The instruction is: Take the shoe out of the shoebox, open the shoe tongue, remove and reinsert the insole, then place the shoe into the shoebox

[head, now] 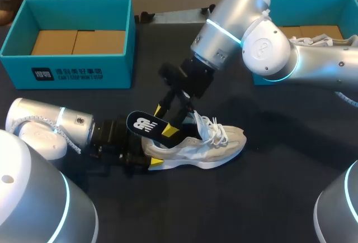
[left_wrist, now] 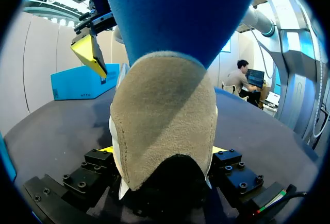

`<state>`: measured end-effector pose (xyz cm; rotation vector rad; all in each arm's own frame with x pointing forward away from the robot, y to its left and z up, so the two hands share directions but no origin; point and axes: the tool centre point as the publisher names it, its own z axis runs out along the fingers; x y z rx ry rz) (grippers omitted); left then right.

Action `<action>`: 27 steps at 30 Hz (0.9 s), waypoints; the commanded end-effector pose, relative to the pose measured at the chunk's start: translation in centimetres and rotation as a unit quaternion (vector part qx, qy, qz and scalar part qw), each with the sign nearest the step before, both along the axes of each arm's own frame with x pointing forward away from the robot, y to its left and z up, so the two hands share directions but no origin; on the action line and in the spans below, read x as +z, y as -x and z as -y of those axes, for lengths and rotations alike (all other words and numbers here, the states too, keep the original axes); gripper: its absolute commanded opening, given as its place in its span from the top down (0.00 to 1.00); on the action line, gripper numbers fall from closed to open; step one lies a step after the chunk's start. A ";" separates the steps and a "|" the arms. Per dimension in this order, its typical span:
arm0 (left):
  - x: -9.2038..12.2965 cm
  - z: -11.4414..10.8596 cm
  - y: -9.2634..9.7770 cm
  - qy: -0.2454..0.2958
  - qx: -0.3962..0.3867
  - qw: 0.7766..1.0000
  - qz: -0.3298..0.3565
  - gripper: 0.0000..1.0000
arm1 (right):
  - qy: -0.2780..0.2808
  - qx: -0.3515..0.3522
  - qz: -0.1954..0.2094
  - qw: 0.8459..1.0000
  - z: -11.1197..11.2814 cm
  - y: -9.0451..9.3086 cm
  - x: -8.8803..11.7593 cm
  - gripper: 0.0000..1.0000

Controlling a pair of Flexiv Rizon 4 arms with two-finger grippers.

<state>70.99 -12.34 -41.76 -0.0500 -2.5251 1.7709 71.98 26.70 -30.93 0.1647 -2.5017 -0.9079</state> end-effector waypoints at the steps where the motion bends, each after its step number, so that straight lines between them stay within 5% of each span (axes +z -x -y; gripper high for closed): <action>1: -0.1 0.0 0.1 -0.001 0.000 1.000 0.000 1.00 | -0.005 0.012 -0.010 1.000 -0.6 -0.3 -0.2 0.02; 7: -0.1 0.0 0.1 -0.001 0.000 1.000 0.000 1.00 | -0.010 0.029 -0.030 0.999 -1.2 -0.4 -0.6 0.09; 13: -0.1 0.0 0.1 -0.001 0.000 1.000 0.000 1.00 | -0.014 0.032 -0.038 0.999 -1.5 -0.4 -1.0 0.38; 27: -0.1 0.0 0.1 -0.001 0.000 1.000 0.000 1.00 | -0.031 0.052 -0.052 0.997 -2.6 0.0 -2.1 0.52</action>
